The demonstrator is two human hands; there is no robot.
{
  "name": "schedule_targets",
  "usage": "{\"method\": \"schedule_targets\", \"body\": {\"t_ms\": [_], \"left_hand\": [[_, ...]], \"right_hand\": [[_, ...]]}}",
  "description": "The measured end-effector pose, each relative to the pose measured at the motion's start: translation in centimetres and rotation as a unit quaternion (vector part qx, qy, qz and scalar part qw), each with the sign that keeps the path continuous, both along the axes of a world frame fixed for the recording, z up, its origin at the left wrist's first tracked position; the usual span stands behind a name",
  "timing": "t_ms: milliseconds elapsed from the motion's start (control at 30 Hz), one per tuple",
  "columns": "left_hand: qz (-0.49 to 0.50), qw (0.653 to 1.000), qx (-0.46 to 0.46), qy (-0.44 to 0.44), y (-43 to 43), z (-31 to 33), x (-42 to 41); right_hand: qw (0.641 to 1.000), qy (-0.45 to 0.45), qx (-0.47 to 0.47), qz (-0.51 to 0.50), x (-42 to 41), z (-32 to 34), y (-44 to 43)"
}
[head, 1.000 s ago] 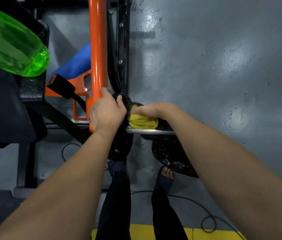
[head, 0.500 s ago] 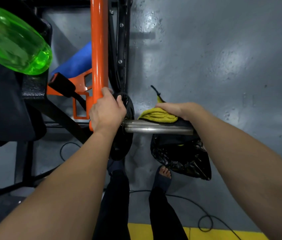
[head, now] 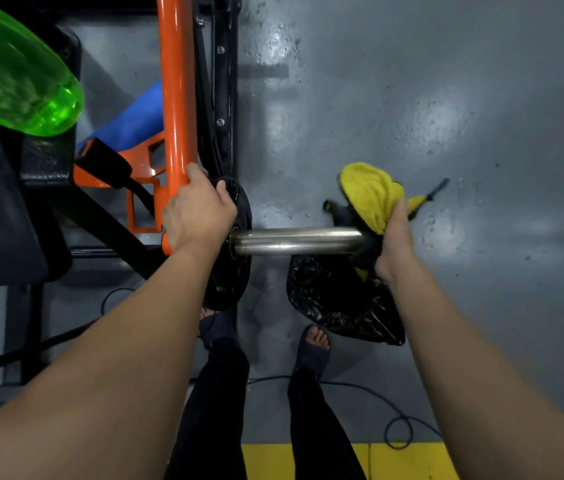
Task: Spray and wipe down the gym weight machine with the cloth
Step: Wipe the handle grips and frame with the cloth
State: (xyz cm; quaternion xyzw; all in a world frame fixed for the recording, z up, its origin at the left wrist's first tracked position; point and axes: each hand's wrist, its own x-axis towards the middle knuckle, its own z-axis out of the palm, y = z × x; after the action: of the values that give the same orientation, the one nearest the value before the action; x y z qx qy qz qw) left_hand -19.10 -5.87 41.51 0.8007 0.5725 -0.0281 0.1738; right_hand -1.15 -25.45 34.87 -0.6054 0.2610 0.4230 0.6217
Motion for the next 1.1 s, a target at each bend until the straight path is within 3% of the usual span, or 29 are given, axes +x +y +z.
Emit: {"method": "schedule_targets", "body": {"t_ms": [100,333,533,767,867,1000,1100], "left_hand": [[-0.003,1.000,0.006,0.001,-0.1,0.0,0.0],[-0.003,1.000,0.028,-0.001,-0.6,0.0,-0.3],[-0.002,0.999,0.049,-0.018,-1.4,-0.5,-1.3],[-0.009,0.998,0.048,-0.026,-1.3,-1.2,-1.7],[-0.020,0.999,0.034,0.008,-1.2,-1.0,-1.8],[0.004,0.995,-0.090,0.047,-0.6,0.7,-1.1],[0.082,0.971,-0.223,-0.010,0.1,3.4,-1.1]], "right_hand": [[0.964,0.055,0.146,-0.214,-2.8,-0.1,-1.8],[0.875,0.182,0.240,-0.379,-10.7,0.4,-0.1],[0.895,0.275,0.177,-0.304,-17.7,1.7,5.3],[0.948,0.251,0.076,-0.179,-17.0,3.1,4.7],[0.965,0.221,0.029,-0.141,-17.0,4.6,4.4],[0.977,0.188,-0.020,-0.098,-17.0,7.5,4.4],[0.985,0.161,-0.031,-0.046,-16.7,10.7,4.5]]}}
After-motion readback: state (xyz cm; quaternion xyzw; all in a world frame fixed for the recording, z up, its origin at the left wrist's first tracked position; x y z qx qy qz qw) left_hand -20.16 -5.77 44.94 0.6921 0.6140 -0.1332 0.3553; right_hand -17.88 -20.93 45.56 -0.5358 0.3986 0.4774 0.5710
